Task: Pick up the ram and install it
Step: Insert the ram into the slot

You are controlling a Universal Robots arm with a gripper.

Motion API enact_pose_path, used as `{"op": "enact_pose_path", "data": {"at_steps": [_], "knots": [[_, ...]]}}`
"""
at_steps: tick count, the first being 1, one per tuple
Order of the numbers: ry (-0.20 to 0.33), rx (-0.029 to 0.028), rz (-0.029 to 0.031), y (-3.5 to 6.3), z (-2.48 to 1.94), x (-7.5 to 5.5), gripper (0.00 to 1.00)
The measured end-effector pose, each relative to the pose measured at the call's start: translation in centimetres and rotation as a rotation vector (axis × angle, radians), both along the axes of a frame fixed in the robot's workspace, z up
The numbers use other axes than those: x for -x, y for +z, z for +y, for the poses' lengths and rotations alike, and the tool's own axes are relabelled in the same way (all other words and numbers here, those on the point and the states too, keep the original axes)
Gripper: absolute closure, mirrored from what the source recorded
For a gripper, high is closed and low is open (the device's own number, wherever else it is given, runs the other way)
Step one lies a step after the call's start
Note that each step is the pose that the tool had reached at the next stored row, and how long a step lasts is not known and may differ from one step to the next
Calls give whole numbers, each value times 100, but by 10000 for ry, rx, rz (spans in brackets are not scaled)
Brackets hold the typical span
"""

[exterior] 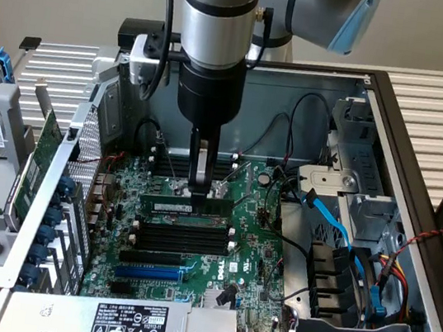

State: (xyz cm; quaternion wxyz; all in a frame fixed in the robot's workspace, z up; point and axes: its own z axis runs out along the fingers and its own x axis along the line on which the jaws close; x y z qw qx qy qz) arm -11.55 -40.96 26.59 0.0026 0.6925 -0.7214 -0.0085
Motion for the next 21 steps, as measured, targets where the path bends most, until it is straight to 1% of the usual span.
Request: {"op": "enact_pose_path", "data": {"at_steps": [5, 7, 10, 12, 17, 21], "knots": [[-10, 2, 0, -60, -2, 0, 88], [-13, 4, 2, -73, -11, 0, 88], [-27, 2, 0, -82, -40, 0, 88], [-43, 1, 0, -96, -43, 0, 88], [-58, 2, 1, -109, -77, 0, 88], [-61, 3, 2, -111, -130, 0, 88]]}}
